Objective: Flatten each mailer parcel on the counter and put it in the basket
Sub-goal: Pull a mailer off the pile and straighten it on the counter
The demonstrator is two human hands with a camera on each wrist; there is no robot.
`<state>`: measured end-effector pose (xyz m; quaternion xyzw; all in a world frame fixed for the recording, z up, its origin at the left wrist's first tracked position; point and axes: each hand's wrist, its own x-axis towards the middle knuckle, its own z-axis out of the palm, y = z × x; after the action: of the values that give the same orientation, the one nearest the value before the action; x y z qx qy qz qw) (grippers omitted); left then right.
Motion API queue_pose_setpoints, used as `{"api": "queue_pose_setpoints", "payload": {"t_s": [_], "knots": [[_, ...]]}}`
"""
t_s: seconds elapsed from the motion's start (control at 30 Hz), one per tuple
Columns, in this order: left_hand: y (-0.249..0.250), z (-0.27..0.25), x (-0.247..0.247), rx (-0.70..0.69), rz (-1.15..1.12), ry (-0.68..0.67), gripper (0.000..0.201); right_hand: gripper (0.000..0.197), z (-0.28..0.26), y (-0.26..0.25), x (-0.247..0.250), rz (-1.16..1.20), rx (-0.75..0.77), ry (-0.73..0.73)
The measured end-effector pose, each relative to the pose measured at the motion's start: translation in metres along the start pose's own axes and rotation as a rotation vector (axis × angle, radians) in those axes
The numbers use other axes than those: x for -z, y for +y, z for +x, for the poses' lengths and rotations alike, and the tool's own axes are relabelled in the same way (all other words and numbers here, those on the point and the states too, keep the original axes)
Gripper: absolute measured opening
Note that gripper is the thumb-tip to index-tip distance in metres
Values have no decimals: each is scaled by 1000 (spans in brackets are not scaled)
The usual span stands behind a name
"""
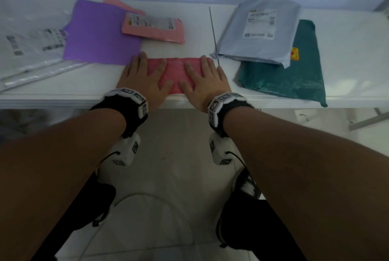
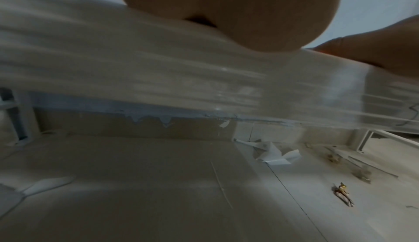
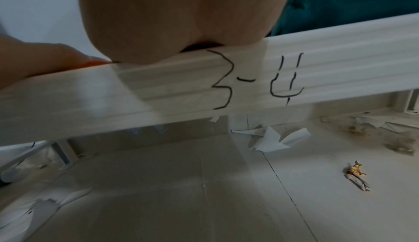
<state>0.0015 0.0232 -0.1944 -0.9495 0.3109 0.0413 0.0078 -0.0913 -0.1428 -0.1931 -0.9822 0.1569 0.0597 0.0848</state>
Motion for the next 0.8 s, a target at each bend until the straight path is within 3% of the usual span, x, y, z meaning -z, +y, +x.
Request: {"api": "queue_pose_setpoints", "payload": {"t_s": [0.3,0.47,0.6,0.7,0.8], "knots": [[-7,3,7,-18,-2,-93,73,72,1,2,5,-21,23,-40],[-15,4,20,-44,19,-222,78,77,4,11,20,-26,39,-127],[-23,1,40,-187,109,-196,87,77,-1,14,40,-49,87,-119],[-23,-6,47,-323,168,-312,109,71,-9,14,52,-34,113,-87],[-21,-17,51,-349,176,-313,98,82,-21,9,63,-72,111,-139]]}}
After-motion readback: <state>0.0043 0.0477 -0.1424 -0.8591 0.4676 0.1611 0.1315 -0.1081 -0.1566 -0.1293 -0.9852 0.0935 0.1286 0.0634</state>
